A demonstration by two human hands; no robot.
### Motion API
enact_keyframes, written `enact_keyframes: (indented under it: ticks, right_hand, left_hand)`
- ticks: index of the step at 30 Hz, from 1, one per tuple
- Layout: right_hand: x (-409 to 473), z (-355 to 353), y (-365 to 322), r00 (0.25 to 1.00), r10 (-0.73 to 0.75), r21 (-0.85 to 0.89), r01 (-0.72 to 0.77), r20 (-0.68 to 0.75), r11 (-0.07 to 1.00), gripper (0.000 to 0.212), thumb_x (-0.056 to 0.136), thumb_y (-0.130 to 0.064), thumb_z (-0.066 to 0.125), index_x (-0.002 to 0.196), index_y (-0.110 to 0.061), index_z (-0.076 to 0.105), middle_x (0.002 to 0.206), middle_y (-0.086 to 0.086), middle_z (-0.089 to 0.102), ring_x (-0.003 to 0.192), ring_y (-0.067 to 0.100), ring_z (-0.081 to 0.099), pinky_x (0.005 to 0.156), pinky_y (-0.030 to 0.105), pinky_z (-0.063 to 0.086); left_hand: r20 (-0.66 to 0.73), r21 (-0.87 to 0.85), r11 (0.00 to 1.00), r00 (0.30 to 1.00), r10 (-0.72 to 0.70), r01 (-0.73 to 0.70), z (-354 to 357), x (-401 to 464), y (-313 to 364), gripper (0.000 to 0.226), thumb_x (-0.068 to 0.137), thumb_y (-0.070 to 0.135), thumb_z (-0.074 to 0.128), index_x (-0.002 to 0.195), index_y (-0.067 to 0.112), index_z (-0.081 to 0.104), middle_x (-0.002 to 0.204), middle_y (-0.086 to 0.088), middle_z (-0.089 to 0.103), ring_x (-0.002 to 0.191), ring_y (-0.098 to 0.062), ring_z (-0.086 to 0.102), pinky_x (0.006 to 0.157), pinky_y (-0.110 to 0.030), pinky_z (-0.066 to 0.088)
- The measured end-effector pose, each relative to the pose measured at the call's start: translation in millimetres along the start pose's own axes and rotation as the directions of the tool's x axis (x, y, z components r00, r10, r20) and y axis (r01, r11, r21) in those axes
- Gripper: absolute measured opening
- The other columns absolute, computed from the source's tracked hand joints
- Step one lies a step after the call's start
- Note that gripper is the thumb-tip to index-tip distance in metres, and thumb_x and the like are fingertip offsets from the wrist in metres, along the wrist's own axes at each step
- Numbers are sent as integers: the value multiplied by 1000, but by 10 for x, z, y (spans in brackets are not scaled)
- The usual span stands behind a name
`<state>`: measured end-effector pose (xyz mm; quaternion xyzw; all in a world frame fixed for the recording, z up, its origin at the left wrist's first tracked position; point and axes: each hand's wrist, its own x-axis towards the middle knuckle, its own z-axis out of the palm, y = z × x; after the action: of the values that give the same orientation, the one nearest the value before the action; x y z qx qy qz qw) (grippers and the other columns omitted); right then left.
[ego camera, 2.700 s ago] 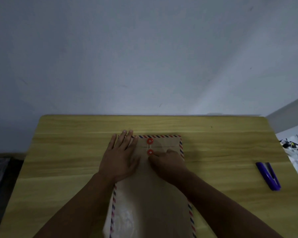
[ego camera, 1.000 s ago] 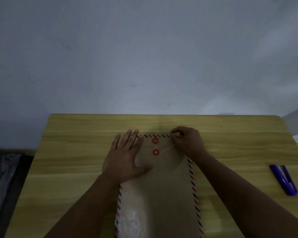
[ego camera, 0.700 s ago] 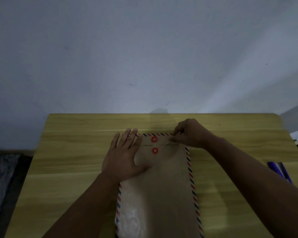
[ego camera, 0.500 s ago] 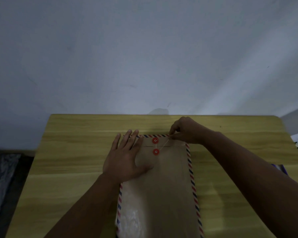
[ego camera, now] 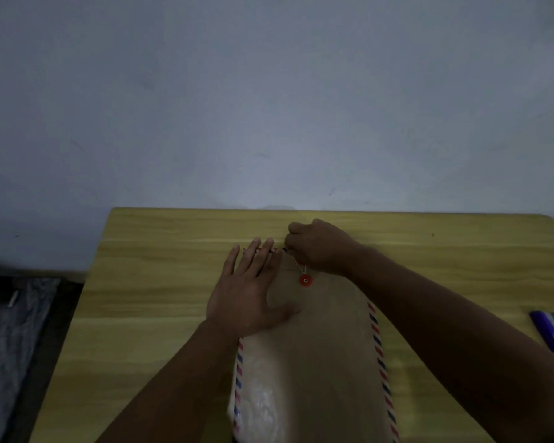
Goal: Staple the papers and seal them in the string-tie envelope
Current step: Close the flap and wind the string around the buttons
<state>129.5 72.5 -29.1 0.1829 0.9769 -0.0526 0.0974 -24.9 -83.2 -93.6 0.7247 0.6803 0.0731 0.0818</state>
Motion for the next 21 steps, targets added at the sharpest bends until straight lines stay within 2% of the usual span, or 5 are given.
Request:
enact_keyframes:
  ticks: [3,6,13,17,21]
  right_hand:
    - [-44,49,51,971,239,114,-236,-15,965,22,98,-27,53,101,-10,68,103,7,58,89,29,61,69,35,38]
    - [-224,130,126,907,418,300,-386,-48,872,20,96,-28,61,101,-12,73,97,5,60,88,25,59,72,35,46]
    - [-716,531,-180,879,442,367,-356,-182,859,28,96,-37,50,95,-18,71,87,1,62,74,20,58,61,29,41]
    - [-710,551,-414,831,454,383,-324,-321,865,12,91,-27,66,91,-17,74,83,0,63,75,17,56,64,24,32]
    - [-596,608,-647,808,488,391,-354,-329,850,20,93,-31,59,85,-20,73,82,0,64,72,21,57,61,29,36]
  left_hand:
    - [5,-8,1000,1000,1,-1,-3,-2,-1,109,79,93,33,162,22,22,172,-1,8,159,-20,-3,126,-55,8]
    - [17,-7,1000,1000,-19,19,-12,-3,6,110,78,93,31,162,24,19,172,1,5,159,-18,-6,127,-53,5]
    - [14,-5,999,999,-36,36,-25,1,20,109,77,96,25,162,29,18,172,4,3,159,-15,-8,127,-52,4]
    - [-4,-3,999,999,-32,32,-23,3,36,108,78,95,28,162,27,22,172,2,6,159,-17,-3,127,-53,8]
    - [-19,-7,1000,1000,-1,1,9,-2,3,104,81,91,32,160,24,28,172,-1,11,159,-20,1,126,-55,11]
